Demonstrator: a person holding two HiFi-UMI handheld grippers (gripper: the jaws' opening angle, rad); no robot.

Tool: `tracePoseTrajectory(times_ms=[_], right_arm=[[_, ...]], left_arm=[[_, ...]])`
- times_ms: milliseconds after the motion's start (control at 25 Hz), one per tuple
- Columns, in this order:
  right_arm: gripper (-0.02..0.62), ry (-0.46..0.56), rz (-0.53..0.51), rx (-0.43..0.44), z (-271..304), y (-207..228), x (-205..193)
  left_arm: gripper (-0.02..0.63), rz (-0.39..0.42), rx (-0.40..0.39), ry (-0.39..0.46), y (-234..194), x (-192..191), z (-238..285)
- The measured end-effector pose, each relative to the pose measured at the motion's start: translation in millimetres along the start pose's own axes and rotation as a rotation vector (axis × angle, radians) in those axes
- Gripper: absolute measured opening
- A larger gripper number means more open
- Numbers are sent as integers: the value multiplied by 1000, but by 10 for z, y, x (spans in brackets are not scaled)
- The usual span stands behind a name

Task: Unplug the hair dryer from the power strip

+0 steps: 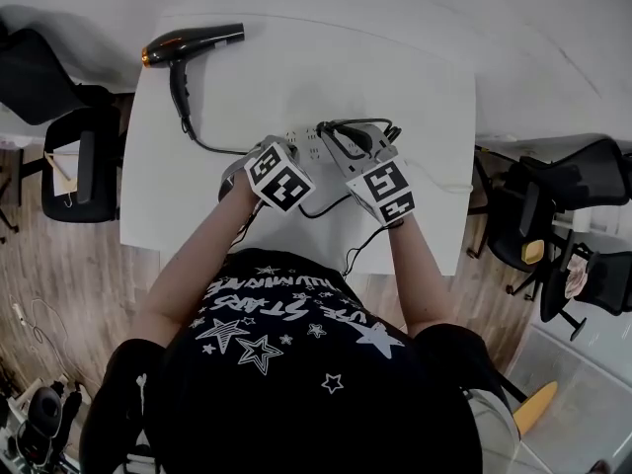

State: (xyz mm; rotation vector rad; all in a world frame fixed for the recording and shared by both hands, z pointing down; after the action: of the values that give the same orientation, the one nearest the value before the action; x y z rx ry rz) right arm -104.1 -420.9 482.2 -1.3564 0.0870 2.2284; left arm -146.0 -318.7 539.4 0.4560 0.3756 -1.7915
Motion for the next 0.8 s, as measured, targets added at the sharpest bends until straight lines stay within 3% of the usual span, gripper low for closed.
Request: tracePoseTrajectory(times_ms=[320, 600, 800], right_arm=[[71, 23, 26, -13, -126, -77, -4], [72, 38, 48, -60, -282, -180, 62], [72, 27, 55, -94, -383, -345, 108]], left_arm=[[8, 41, 12, 7, 22, 4, -3], [8, 64, 41, 112, 81, -88, -20], [8, 53, 46, 136, 68, -158, -61]])
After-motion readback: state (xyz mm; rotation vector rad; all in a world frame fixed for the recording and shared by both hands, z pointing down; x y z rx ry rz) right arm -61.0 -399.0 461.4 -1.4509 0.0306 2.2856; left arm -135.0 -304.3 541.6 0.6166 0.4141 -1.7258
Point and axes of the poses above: the fingertips, and each gripper's own axes: z forward along the fingers, y to its right, x out of its top, the point moved 7 cm from there along -z, backward along the fingers, and after that the axes turned 8 degrees about -z, right-handed, at the moved point
